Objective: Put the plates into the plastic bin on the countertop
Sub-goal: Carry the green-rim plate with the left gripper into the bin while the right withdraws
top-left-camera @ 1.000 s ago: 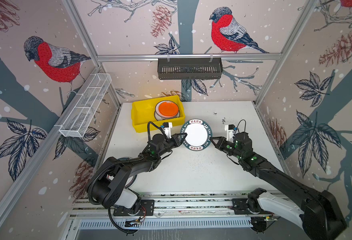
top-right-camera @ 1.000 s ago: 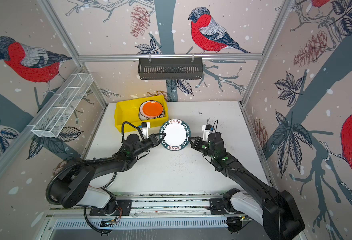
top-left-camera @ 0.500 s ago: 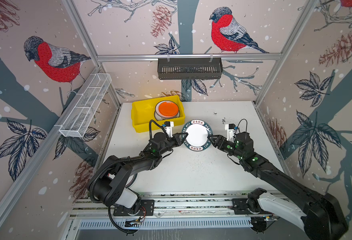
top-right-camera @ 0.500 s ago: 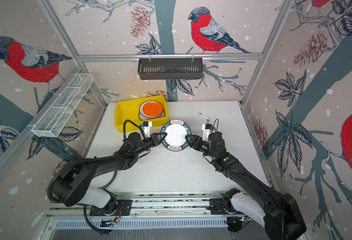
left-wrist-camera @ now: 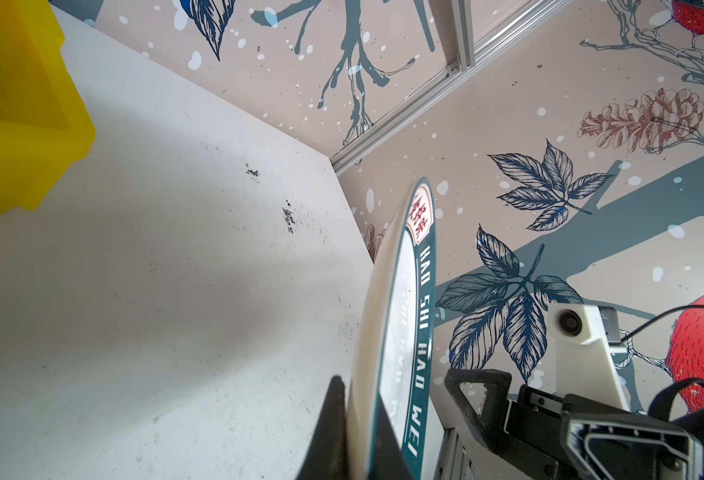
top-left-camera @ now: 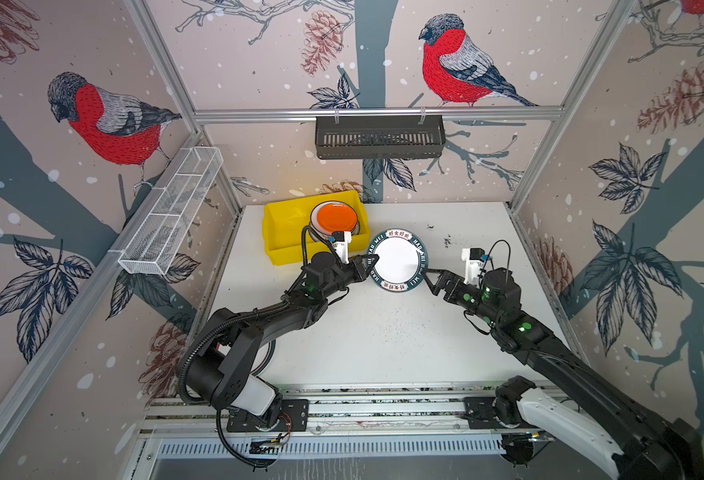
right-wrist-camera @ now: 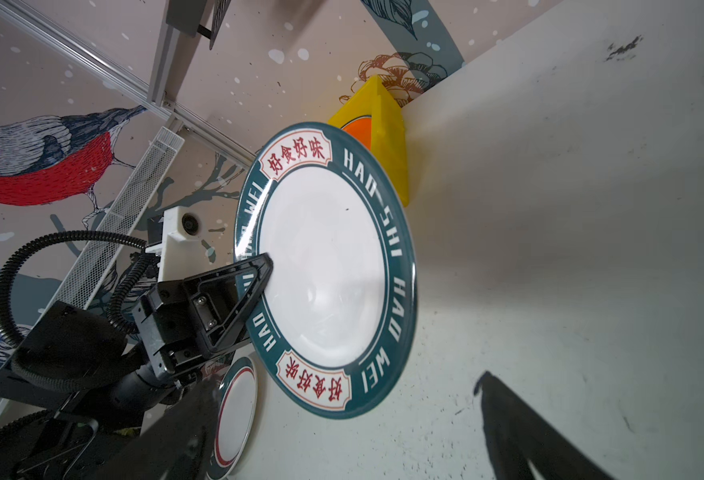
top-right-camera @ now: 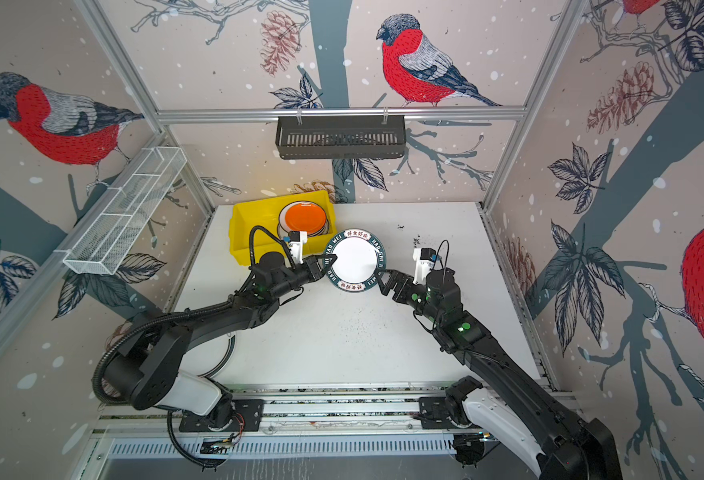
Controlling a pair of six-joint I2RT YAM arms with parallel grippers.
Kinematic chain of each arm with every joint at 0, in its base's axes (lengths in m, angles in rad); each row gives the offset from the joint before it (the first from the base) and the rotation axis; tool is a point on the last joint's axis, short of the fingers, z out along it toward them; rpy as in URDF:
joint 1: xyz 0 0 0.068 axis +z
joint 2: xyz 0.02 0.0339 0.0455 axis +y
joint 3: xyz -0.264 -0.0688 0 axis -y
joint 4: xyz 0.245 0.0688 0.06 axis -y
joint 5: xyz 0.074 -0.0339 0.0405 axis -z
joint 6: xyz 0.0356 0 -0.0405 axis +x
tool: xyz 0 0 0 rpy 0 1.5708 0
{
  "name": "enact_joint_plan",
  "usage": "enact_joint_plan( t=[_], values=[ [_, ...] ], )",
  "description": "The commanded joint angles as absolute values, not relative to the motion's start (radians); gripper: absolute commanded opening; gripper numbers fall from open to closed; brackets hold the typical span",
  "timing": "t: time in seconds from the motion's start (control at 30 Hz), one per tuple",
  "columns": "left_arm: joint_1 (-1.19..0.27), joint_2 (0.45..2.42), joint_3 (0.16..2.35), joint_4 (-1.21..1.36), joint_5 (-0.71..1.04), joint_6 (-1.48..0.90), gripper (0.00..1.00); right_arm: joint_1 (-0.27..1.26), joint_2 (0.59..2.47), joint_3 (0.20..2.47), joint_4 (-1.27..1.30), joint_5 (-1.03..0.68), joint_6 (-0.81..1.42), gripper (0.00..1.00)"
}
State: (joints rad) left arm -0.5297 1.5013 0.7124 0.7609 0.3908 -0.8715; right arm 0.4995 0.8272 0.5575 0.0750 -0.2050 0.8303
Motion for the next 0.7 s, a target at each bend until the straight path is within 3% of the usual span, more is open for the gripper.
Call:
enact_joint_plan(
  t=[0.0,0.4,0.67],
  values=[
    [-0.499,1.503,0.742,0.770,0.390,-0.853,0.00,0.499,0.779,0.554,0.031,-0.126,0.790,1.00],
    [-0.337,1.478,0.875,0.564,0.344,-0.751,0.00,0.482,0.638,0.518,-0.057,-0.029,0.739,1.00],
    [-0.193,1.575,1.055,0.434,0.289,-0.681,0.00,0.456,0.623,0.495,-0.082,-0.052,0.723,1.00]
  ],
)
